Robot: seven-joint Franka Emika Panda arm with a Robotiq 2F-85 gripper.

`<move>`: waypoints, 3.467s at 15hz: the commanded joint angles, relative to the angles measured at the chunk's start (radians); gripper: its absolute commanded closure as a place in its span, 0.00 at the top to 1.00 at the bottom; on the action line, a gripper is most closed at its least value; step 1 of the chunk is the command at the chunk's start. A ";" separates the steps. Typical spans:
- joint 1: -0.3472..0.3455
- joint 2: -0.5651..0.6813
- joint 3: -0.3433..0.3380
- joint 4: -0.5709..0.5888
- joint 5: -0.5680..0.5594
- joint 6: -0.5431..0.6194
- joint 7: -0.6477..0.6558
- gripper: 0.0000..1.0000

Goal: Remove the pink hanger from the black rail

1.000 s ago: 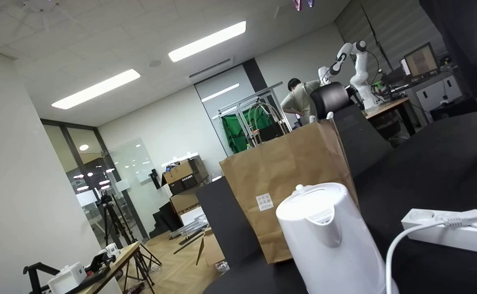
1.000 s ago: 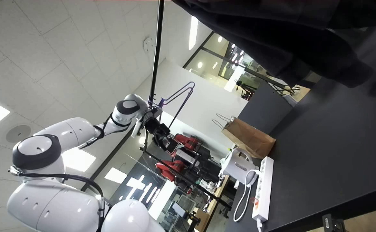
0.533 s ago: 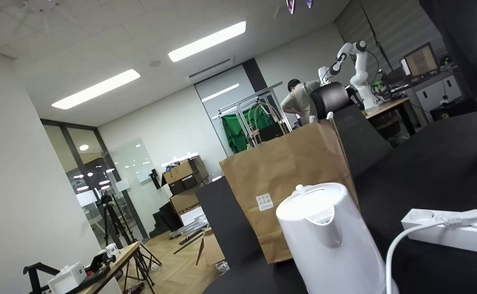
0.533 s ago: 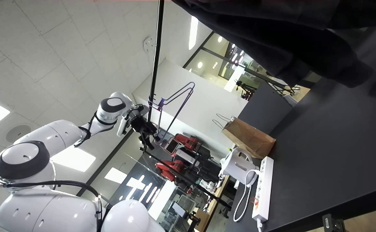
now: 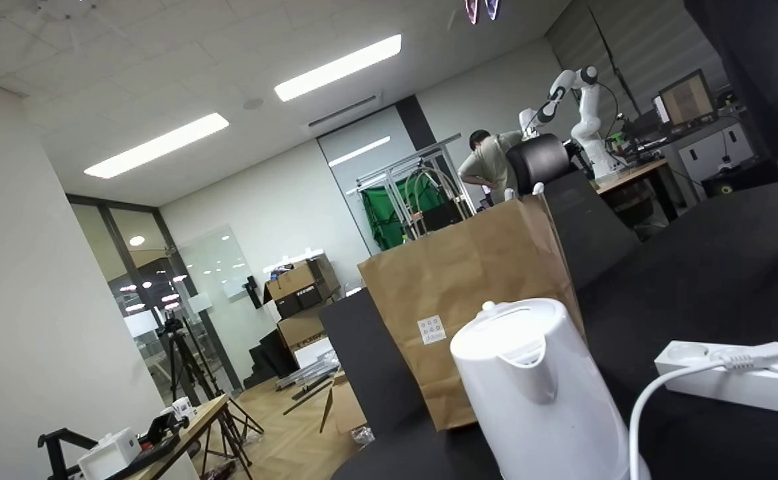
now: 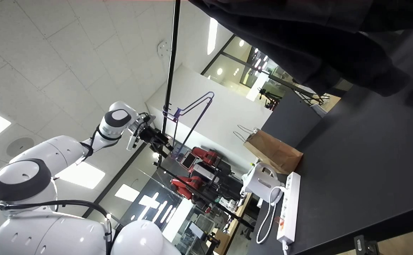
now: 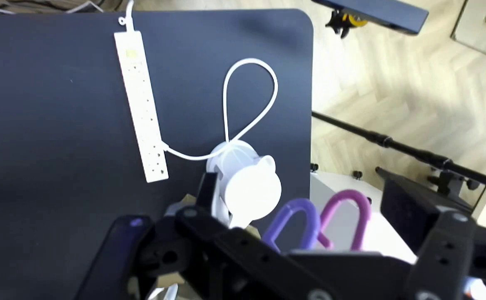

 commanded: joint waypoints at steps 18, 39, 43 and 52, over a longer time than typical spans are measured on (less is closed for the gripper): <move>-0.003 0.016 0.175 0.130 -0.356 0.096 0.307 1.00; 0.009 0.098 0.189 0.099 -0.387 0.351 0.341 1.00; 0.011 0.094 0.178 0.109 -0.372 0.342 0.335 1.00; 0.001 0.069 0.152 0.114 -0.368 0.327 0.335 1.00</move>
